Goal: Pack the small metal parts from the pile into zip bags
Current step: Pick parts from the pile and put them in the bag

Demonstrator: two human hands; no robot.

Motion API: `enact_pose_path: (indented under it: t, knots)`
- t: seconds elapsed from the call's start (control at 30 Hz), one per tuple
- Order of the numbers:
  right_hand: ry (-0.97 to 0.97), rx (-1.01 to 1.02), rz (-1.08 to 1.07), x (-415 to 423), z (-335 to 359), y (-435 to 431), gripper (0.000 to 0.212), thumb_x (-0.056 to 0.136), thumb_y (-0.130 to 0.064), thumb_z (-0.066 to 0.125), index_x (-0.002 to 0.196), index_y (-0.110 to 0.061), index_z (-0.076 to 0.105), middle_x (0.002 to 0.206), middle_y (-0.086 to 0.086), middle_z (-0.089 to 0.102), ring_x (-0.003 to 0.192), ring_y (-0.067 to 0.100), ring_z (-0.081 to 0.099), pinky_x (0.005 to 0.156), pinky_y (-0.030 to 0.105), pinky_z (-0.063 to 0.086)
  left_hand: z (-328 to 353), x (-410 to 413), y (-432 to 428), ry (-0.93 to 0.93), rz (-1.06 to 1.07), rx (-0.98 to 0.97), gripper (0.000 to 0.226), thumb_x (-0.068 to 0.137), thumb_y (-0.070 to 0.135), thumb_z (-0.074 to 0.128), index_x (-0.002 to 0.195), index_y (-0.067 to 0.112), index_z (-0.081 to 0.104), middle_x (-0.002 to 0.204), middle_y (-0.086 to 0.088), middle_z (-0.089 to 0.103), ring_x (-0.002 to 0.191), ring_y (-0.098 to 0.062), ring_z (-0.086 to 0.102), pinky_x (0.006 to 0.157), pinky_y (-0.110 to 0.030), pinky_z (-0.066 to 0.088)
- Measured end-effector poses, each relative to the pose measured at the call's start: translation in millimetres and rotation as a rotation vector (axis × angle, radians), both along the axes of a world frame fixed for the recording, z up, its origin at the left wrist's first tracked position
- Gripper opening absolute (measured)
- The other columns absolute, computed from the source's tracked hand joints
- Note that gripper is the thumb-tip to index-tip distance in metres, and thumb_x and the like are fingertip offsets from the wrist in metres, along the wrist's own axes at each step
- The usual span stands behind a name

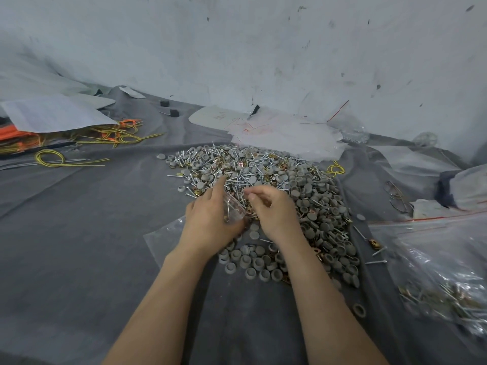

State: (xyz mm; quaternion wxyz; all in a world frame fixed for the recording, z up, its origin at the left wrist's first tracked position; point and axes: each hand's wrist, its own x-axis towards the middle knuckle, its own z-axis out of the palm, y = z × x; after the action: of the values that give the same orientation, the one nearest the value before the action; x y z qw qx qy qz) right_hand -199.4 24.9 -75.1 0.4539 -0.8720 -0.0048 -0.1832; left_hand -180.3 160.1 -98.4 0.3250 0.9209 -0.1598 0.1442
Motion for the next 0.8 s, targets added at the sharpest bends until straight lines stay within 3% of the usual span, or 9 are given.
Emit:
enact_pose_path:
  t: [0.1, 0.17, 0.33, 0.5, 0.57, 0.7, 0.8]
  knots:
    - [0.024, -0.382, -0.183, -0.2, -7.9, -2.1, 0.023, 0.094, -0.026, 0.057, 0.112, -0.017, 0.067, 0.110, -0.001, 0.063, 0.105, 0.014, 0.054, 0.087, 0.023, 0.044, -0.1, -0.4, -0.3, -0.006, -0.001, 0.002, 0.094, 0.078, 0.042, 0.069, 0.151, 0.020, 0.015, 0.143, -0.006, 0.045, 0.129, -0.028, 0.042, 0.106, -0.043, 0.029]
    - [0.096, -0.533, -0.208, -1.1, -11.9, 1.2, 0.025, 0.093, -0.032, 0.057, 0.115, -0.022, 0.065, 0.117, -0.001, 0.055, 0.114, 0.020, 0.045, 0.096, 0.035, 0.040, -0.3, -0.7, -0.9, -0.006, -0.010, -0.013, 0.092, 0.078, 0.040, 0.068, 0.151, 0.020, 0.016, 0.142, -0.005, 0.046, 0.129, -0.027, 0.043, 0.105, -0.042, 0.029]
    - [0.112, -0.589, -0.212, -2.4, -13.4, 6.8, 0.020, 0.091, -0.025, 0.058, 0.111, -0.022, 0.058, 0.119, 0.000, 0.051, 0.117, 0.022, 0.042, 0.099, 0.039, 0.037, 0.0, -1.5, -0.9, -0.009, -0.011, -0.022, 0.092, 0.078, 0.042, 0.070, 0.151, 0.020, 0.019, 0.142, -0.004, 0.045, 0.130, -0.026, 0.041, 0.106, -0.040, 0.029]
    - [0.092, -0.541, -0.208, -1.3, -14.0, 6.7, 0.013, 0.091, -0.023, 0.059, 0.102, -0.020, 0.055, 0.112, -0.002, 0.054, 0.112, 0.020, 0.045, 0.097, 0.040, 0.038, -0.1, -1.6, -2.1, -0.008, -0.015, -0.022, 0.092, 0.078, 0.042, 0.069, 0.151, 0.020, 0.018, 0.143, -0.003, 0.044, 0.131, -0.025, 0.040, 0.106, -0.041, 0.029]
    - [0.061, -0.421, -0.219, 0.6, -12.3, 4.9, 0.009, 0.090, -0.022, 0.061, 0.096, -0.019, 0.056, 0.102, -0.003, 0.058, 0.101, 0.019, 0.052, 0.092, 0.040, 0.043, 0.0, -1.0, -2.0, 0.001, -0.021, -0.022, 0.092, 0.078, 0.041, 0.069, 0.151, 0.020, 0.017, 0.144, -0.004, 0.044, 0.131, -0.026, 0.040, 0.107, -0.042, 0.029]
    - [-0.018, -0.006, -0.226, 2.4, -7.1, -3.1, 0.012, 0.089, -0.017, 0.065, 0.097, -0.014, 0.057, 0.082, -0.008, 0.057, 0.079, 0.009, 0.057, 0.070, 0.015, 0.045, 0.9, -1.7, -1.6, 0.003, -0.036, -0.043, 0.093, 0.078, 0.039, 0.071, 0.151, 0.021, 0.018, 0.143, -0.005, 0.045, 0.130, -0.026, 0.042, 0.108, -0.044, 0.033]
    - [-0.058, 0.157, -0.221, 1.8, -4.4, -7.3, 0.008, 0.088, -0.015, 0.066, 0.093, -0.015, 0.059, 0.081, -0.009, 0.061, 0.076, 0.004, 0.058, 0.062, 0.004, 0.041, 1.3, -2.6, -2.0, 0.001, -0.051, -0.062, 0.092, 0.078, 0.037, 0.072, 0.150, 0.021, 0.019, 0.141, -0.006, 0.047, 0.128, -0.027, 0.044, 0.106, -0.046, 0.035]
